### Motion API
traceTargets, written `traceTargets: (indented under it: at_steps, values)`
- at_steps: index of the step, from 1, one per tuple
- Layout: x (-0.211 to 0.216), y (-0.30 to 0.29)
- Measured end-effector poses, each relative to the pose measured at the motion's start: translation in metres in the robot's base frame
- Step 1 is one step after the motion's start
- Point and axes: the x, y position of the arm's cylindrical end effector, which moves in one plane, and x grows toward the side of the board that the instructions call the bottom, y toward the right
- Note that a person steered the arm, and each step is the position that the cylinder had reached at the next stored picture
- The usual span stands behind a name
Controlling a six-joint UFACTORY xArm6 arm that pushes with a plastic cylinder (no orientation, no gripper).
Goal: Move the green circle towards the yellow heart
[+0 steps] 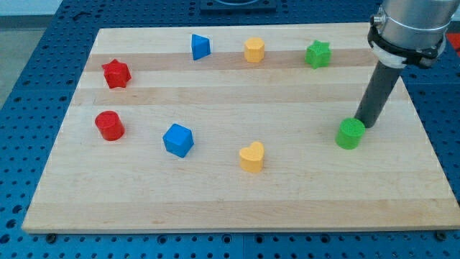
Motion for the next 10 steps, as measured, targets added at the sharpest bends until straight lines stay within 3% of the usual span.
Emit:
traceTargets:
  at_steps: [2,3,5,6,9,10]
  values:
    - [0.017,0.049]
    - [0.021,0.042]
    - [0.025,0.008]
    - [0.024,-0.044]
    - [0.024,-0.062]
    - [0.010,-0.119]
